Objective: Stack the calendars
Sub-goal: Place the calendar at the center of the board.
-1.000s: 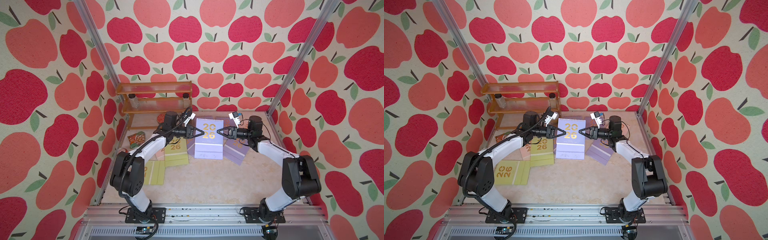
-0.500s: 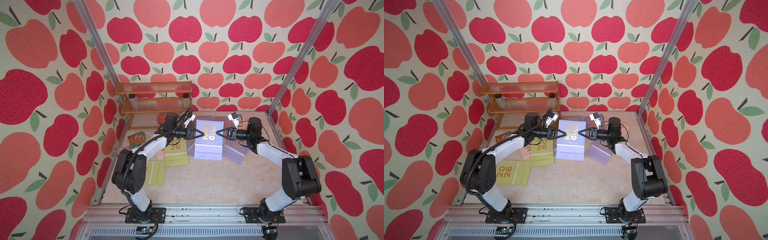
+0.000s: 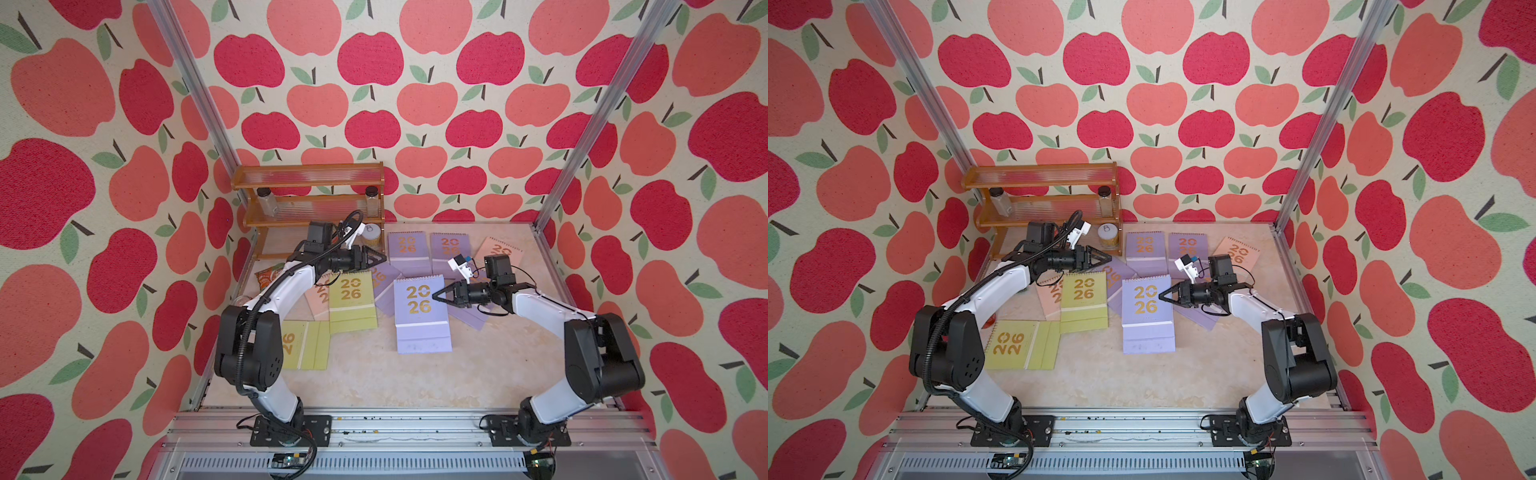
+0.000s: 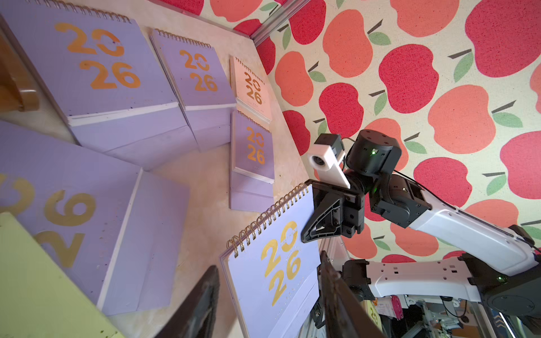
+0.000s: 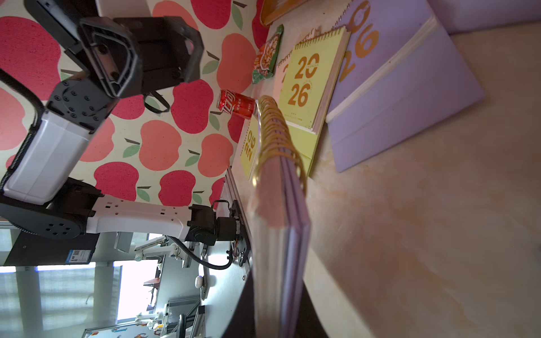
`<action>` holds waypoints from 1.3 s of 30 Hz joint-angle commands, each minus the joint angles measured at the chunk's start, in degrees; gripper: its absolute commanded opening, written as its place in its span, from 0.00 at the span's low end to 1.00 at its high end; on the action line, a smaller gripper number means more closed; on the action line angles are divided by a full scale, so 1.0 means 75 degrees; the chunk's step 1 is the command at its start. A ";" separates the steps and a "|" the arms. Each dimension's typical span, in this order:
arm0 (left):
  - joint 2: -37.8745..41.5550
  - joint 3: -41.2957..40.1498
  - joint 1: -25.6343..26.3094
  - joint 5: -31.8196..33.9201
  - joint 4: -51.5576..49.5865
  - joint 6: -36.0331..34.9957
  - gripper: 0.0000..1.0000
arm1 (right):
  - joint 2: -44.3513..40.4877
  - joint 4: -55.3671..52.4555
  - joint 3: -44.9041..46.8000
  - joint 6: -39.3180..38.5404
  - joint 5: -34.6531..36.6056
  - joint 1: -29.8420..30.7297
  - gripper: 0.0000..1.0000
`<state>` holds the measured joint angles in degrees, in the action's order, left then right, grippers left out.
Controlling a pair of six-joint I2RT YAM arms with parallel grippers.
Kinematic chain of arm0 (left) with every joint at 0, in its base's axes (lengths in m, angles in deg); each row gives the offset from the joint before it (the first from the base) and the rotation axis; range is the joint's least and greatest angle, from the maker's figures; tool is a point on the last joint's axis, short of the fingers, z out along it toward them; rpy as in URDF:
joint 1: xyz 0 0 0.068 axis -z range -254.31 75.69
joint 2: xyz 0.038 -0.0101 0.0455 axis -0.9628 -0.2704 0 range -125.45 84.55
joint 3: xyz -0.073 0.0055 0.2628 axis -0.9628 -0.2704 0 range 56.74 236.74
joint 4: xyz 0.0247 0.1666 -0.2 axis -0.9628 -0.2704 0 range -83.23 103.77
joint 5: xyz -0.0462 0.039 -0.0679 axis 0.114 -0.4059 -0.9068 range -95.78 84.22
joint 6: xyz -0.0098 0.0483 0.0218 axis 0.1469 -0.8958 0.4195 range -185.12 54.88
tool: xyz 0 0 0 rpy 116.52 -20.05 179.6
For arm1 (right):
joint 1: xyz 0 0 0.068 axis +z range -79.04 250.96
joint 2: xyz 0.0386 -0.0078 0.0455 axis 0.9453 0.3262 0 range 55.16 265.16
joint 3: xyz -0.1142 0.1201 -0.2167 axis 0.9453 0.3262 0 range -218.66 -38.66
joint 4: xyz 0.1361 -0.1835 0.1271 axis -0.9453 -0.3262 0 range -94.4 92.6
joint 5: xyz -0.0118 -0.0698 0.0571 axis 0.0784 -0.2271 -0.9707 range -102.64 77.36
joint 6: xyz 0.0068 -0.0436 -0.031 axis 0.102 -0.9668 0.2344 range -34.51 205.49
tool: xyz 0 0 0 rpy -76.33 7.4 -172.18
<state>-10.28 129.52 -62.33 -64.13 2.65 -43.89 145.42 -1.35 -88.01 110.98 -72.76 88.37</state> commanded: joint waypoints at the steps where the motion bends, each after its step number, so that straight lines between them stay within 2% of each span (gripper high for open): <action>1: 0.0317 0.0004 -0.0057 0.0118 -0.0319 -0.0312 0.54 | 0.0084 -0.0375 0.0387 0.0000 0.0127 0.0085 0.00; 11: 0.0287 -0.0337 -0.0027 0.0045 -0.0076 -0.0118 0.54 | 0.0533 0.0642 0.1373 0.0809 0.0381 0.0573 0.00; 17: 0.0308 -0.0375 0.0015 0.0033 -0.0117 -0.0168 0.54 | 0.0722 0.0929 0.1768 0.0953 0.0774 0.0635 0.00; 28: 0.0386 -0.0457 0.0029 0.0039 -0.0241 -0.0276 0.55 | 0.0805 0.0494 0.1934 0.0796 0.1954 0.0638 0.00; 39: 0.0346 -0.0405 0.0020 0.0032 -0.0287 -0.0312 0.55 | 0.0701 0.0768 0.2229 0.1249 0.2822 0.0569 0.00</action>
<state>-8.75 126.52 -62.39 -64.00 1.93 -44.33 149.96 6.89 -73.32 118.59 -64.91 92.98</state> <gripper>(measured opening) 0.545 0.143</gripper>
